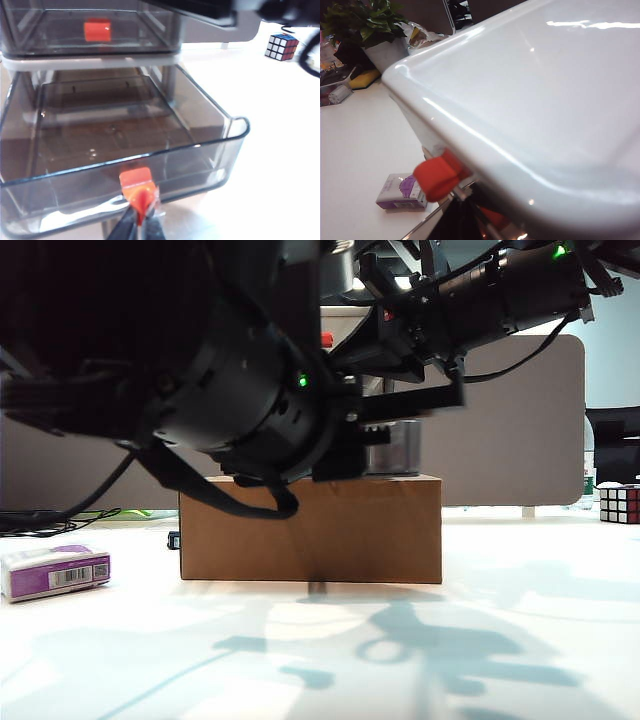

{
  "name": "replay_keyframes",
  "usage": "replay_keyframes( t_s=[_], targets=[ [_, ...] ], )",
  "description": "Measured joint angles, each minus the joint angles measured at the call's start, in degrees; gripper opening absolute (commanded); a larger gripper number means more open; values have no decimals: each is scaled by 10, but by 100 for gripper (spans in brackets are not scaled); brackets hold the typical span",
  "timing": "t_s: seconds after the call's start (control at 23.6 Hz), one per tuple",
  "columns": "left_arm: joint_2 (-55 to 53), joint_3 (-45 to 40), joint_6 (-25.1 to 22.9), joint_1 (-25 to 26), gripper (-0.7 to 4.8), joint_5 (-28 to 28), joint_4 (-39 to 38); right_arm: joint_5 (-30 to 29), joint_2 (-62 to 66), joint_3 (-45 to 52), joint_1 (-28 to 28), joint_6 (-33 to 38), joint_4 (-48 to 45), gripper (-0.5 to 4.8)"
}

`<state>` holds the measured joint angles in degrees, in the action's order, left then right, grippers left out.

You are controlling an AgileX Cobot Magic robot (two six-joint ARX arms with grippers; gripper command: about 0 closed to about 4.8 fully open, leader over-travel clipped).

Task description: Open the third layer of the drawer on the table, pick up a pack of napkins on the table and put it in, and finally close the drawer.

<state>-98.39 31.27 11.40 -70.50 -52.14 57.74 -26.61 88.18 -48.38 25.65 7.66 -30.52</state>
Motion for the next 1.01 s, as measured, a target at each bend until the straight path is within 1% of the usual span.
replay_keyframes(
  t_s=[0.04, 0.08, 0.17, 0.3, 0.34, 0.38, 0.42, 0.47, 0.55, 0.63, 0.68, 0.72, 0.76, 0.8, 0.89, 0.93, 0.97, 1.01],
  targets=[
    [0, 0, 0, -7, -6, -7, -1, 0, 0, 0, 0, 0, 0, -6],
    [1, 0, 0, -21, -6, -26, -7, 0, 0, 0, 0, 0, 0, -6],
    [9, -3, 4, -35, -6, -33, -28, 2, 0, 0, 0, 0, 0, -6],
    [24, -15, 30, -39, -1, -30, -52, 4, 0, 0, 0, 0, 0, -6],
    [33, -23, 35, -38, 15, -32, -55, 5, 0, 0, 0, 0, 0, -6],
    [41, -28, 36, -39, 78, -31, -59, 4, 0, 0, 0, 0, 0, -6],
    [64, -39, 35, -50, 91, -32, -70, 4, 0, 0, 0, 0, 0, -6],
    [89, -49, 33, -60, 90, -34, -82, 3, 0, 0, 0, 0, 2, -6],
    [205, -72, 3, -84, 89, -56, -128, -6, 0, 0, -1, 0, 29, -6],
    [280, -74, -8, -80, 89, -60, -184, -13, 0, 0, -1, 0, 44, -6],
    [358, -74, -15, -65, 89, -62, -244, -38, 0, 0, -1, 0, 56, -6],
    [398, -74, -15, -53, 89, -59, -276, -50, 0, 0, -1, 0, 59, -6],
    [453, -73, -16, -18, 89, -32, -337, -63, 0, 0, -1, 0, 61, -6],
    [499, -73, -16, 33, 89, 25, -413, -67, 0, 0, 0, 1, 61, -6],
    [541, -74, -16, 109, 89, 109, -483, -67, -3, 0, -1, 2, 62, -6],
    [563, -74, -18, 196, 89, 201, -530, -66, -7, 0, -1, 2, 63, -6],
    [563, -73, -23, 241, 122, 247, -550, -66, -11, 0, -1, 2, 64, -6],
    [561, -75, -48, 342, 174, 352, -586, -68, -17, 0, -1, 2, 64, -6]
  ],
)
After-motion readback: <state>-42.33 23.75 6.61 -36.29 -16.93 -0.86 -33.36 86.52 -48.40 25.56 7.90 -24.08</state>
